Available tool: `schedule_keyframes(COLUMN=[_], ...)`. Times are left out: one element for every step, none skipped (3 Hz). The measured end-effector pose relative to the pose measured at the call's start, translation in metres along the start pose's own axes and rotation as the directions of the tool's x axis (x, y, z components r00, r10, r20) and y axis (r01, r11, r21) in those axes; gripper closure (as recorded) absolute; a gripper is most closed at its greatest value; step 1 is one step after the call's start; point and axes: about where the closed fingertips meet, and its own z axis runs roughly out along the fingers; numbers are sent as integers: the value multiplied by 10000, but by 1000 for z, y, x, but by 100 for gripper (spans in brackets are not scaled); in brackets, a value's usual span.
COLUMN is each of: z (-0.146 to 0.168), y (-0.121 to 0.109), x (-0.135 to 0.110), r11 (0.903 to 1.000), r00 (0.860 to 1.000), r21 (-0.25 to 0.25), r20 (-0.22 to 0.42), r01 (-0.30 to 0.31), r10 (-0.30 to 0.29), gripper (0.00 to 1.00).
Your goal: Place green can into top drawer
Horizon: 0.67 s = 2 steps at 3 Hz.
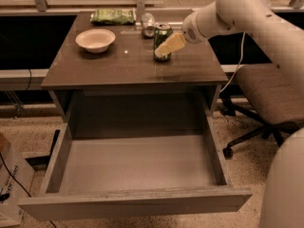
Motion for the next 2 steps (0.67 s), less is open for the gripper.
schedule_keyframes(z=[20,34], y=[2,12], x=[-21,-34], r11=[9986,9941], r00=[9989,9963], r21=[-409,-900], r20=[331,668], r01=[342,605], r10=[-328,-546], gripper=[0,15])
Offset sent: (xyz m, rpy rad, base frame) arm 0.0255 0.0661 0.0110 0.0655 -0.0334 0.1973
